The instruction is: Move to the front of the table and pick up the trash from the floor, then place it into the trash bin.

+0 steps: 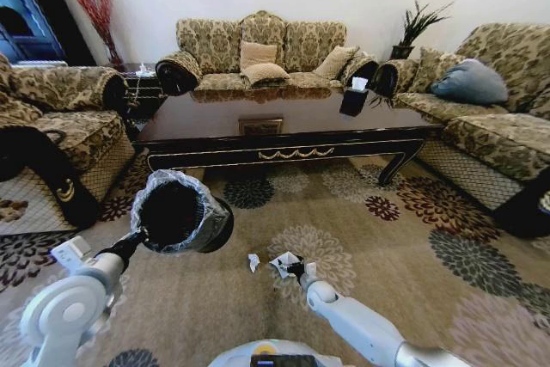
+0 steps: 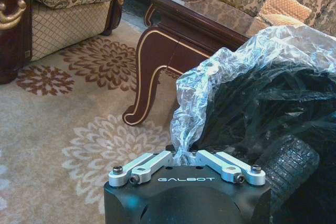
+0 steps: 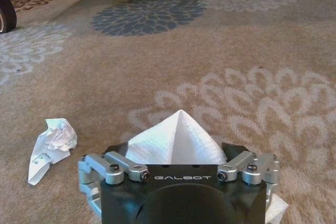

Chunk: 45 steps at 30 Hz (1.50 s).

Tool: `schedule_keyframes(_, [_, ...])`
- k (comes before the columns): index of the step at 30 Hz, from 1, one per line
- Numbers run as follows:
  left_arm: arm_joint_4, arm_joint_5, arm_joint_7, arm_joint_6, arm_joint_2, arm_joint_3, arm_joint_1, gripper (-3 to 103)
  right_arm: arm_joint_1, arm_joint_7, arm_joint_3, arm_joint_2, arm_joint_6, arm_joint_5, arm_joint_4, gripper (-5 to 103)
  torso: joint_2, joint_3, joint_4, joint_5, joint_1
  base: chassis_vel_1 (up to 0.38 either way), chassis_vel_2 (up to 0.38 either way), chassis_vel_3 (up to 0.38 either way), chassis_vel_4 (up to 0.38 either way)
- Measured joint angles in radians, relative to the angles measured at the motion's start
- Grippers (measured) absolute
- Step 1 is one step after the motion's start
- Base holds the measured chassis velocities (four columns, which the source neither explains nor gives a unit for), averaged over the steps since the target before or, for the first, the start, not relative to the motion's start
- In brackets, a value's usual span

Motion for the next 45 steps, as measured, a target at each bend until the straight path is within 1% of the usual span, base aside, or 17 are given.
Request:
schedule_keyframes(1, [0.001, 0.001, 0.0, 0.0, 0.0, 0.001, -0.001, 2, 0.001, -0.001, 0.0, 0.0, 0.001, -0.003, -0.001, 95, 0.0, 0.0, 0.0001, 0.0, 0.0, 0.0, 0.0, 0.0, 0.0])
schedule_keyframes(3, [0.002, 0.001, 0.0, -0.001, 0.001, 0.001, -0.001, 2, 0.002, -0.003, 0.0, -0.001, 0.001, -0.005, -0.002, 90, 0.0, 0.0, 0.0, 0.0, 0.0, 0.0, 0.0, 0.0, 0.0])
schedule_keyframes(6, [0.01, 0.007, 0.001, -0.002, 0.002, 0.007, -0.004, 2, 0.003, -0.008, 0.0, -0.005, 0.005, -0.019, 0.0, 74, 0.0, 0.0, 0.0, -0.0001, 0.0, 0.0, 0.0, 0.0, 0.0])
schedule_keyframes(7, [0.01, 0.007, 0.001, -0.002, 0.002, 0.007, -0.004, 2, 0.003, -0.008, 0.0, -0.005, 0.005, -0.019, 0.0, 74, 0.0, 0.0, 0.0, -0.0001, 0.0, 0.0, 0.0, 0.0, 0.0])
schedule_keyframes(9, [0.012, 0.011, 0.001, -0.002, 0.002, 0.017, -0.009, 2, 0.001, -0.009, 0.004, -0.007, 0.013, -0.028, 0.008, 63, 0.0, 0.0, 0.0, -0.0001, 0.0, 0.0, 0.0, 0.0, 0.0])
schedule_keyframes(10, [0.012, 0.012, 0.001, -0.002, 0.002, 0.02, -0.01, 2, 0.0, -0.009, 0.004, -0.009, 0.014, -0.031, 0.011, 63, 0.0, 0.0, 0.0, 0.0, 0.0, 0.0, 0.0, 0.0, 0.0])
schedule_keyframes(12, [0.013, 0.016, 0.001, -0.003, 0.002, 0.024, -0.013, 2, -0.002, -0.011, 0.006, -0.018, 0.019, -0.044, 0.019, 52, 0.0, 0.0, -0.0001, 0.0, 0.0, 0.0, 0.0, 0.0, 0.0])
schedule_keyframes(13, [0.013, 0.016, 0.001, -0.003, 0.002, 0.024, -0.013, 2, -0.002, -0.011, 0.006, -0.018, 0.019, -0.044, 0.019, 52, 0.0, 0.0, -0.0001, 0.0, 0.0, 0.0, 0.0, 0.0, 0.0])
schedule_keyframes(15, [0.016, 0.023, 0.002, -0.006, 0.001, 0.026, -0.013, 2, -0.005, -0.015, 0.014, -0.024, 0.025, -0.058, 0.023, 41, 0.0, 0.0, -0.0001, 0.0, 0.0, 0.0, 0.0, 0.0, 0.0])
schedule_keyframes(17, [0.017, 0.026, 0.003, -0.008, 0.001, 0.026, -0.012, 2, -0.006, -0.018, 0.017, -0.025, 0.027, -0.061, 0.024, 41, 0.0, 0.0, -0.0001, -0.0001, 0.0, 0.0, 0.0, 0.0, 0.0])
schedule_keyframes(21, [0.019, 0.034, 0.009, -0.013, 0.002, 0.028, -0.01, 2, -0.014, -0.032, 0.035, -0.036, 0.035, -0.074, 0.027, 19, 0.0, 0.0, 0.0, 0.0, 0.0, 0.0, 0.0, 0.0, 0.0])
schedule_keyframes(23, [0.018, 0.034, 0.009, -0.013, 0.003, 0.028, -0.011, 2, -0.016, -0.035, 0.036, -0.037, 0.037, -0.077, 0.027, 19, 0.0, 0.0, -0.0001, 0.0, 0.0, 0.0, 0.0, 0.0, 0.0])
schedule_keyframes(24, [0.018, 0.034, 0.009, -0.013, 0.003, 0.029, -0.012, 2, -0.018, -0.037, 0.036, -0.038, 0.038, -0.08, 0.027, 14, 0.0, 0.0, -0.0002, -0.0001, 0.0, 0.0, 0.0, 0.0, 0.0])
schedule_keyframes(25, [0.015, 0.035, 0.009, -0.014, 0.001, 0.03, -0.011, 2, -0.027, -0.045, 0.04, -0.037, 0.044, -0.093, 0.022, 3, 0.0, 0.0, -0.0001, 0.0, 0.0, 0.0, 0.0, 0.0, 0.0])
schedule_keyframes(29, [0.011, 0.039, 0.01, -0.014, -0.004, 0.03, -0.002, 2, -0.033, -0.051, 0.044, -0.023, 0.053, -0.108, -0.001, 0, 0.0, 0.0, 0.0, 0.0, 0.0, 0.0, 0.0, 0.0, 0.0])
schedule_keyframes(33, [0.008, 0.04, 0.011, -0.015, -0.005, 0.026, 0.003, 2, -0.036, -0.053, 0.047, -0.017, 0.057, -0.116, -0.005, 0, 0.0, 0.0, 0.0, 0.0, 0.0, 0.0, 0.0, 0.0, 0.0])
schedule_keyframes(45, [0.0, 0.044, 0.013, -0.016, -0.013, 0.027, 0.008, 2, -0.05, -0.062, 0.058, -0.03, 0.068, -0.134, 0.002, -1, 0.0, 0.0, 0.0, -0.0001, 0.0, 0.0, 0.0, 0.0, 0.0])
